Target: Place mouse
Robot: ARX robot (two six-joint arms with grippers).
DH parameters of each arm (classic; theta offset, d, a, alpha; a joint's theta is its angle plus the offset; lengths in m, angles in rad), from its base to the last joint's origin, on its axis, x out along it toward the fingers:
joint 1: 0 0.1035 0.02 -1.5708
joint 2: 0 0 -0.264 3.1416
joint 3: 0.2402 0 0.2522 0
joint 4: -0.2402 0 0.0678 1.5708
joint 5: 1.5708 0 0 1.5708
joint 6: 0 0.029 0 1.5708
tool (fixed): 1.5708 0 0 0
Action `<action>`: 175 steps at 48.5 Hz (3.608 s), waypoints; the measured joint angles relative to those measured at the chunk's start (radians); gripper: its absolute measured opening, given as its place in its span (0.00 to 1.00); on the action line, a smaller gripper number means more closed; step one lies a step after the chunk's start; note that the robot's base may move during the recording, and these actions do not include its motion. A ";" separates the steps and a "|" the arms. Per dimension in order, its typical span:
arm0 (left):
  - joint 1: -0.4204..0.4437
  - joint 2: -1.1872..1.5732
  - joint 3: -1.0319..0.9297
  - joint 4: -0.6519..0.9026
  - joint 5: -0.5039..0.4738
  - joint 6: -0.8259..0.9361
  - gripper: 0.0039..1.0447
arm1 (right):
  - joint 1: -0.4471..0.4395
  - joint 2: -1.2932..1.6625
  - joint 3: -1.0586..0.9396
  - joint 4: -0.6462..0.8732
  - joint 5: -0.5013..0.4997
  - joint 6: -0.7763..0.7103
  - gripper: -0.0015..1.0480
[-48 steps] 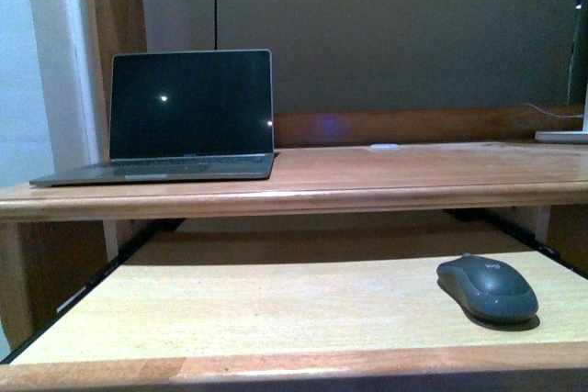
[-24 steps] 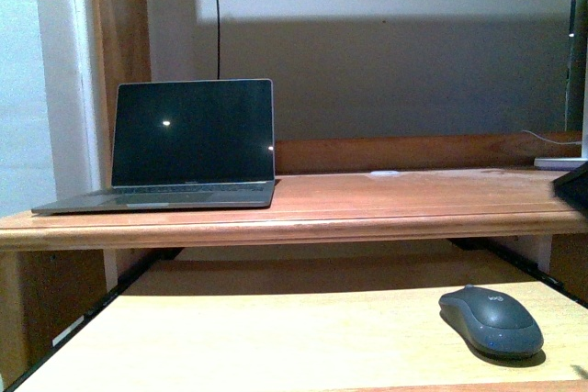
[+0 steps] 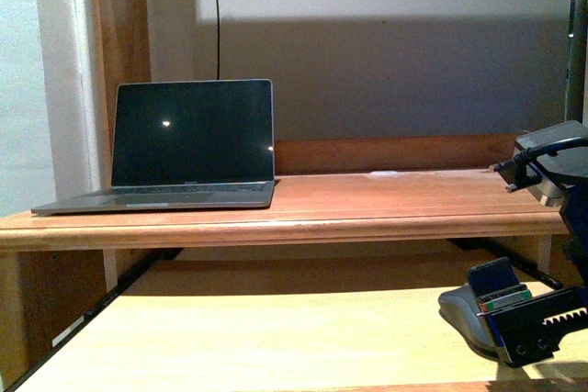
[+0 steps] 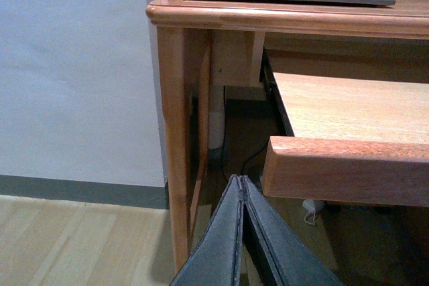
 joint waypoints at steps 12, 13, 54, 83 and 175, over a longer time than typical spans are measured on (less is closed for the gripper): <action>0.000 -0.074 -0.036 -0.029 0.001 0.000 0.02 | 0.034 0.027 0.043 -0.064 -0.017 0.083 0.93; 0.000 -0.080 -0.036 -0.034 0.001 0.000 0.02 | 0.038 0.028 0.043 -0.067 -0.022 0.087 0.93; 0.000 -0.336 -0.036 -0.296 0.001 0.000 0.02 | 0.057 0.199 0.197 -0.116 0.004 0.109 0.93; 0.000 -0.336 -0.036 -0.296 0.001 0.000 0.27 | 0.019 0.166 0.193 -0.164 -0.065 0.202 0.53; 0.000 -0.336 -0.036 -0.296 0.001 0.002 0.93 | 0.019 0.522 0.988 -0.230 -0.024 0.297 0.93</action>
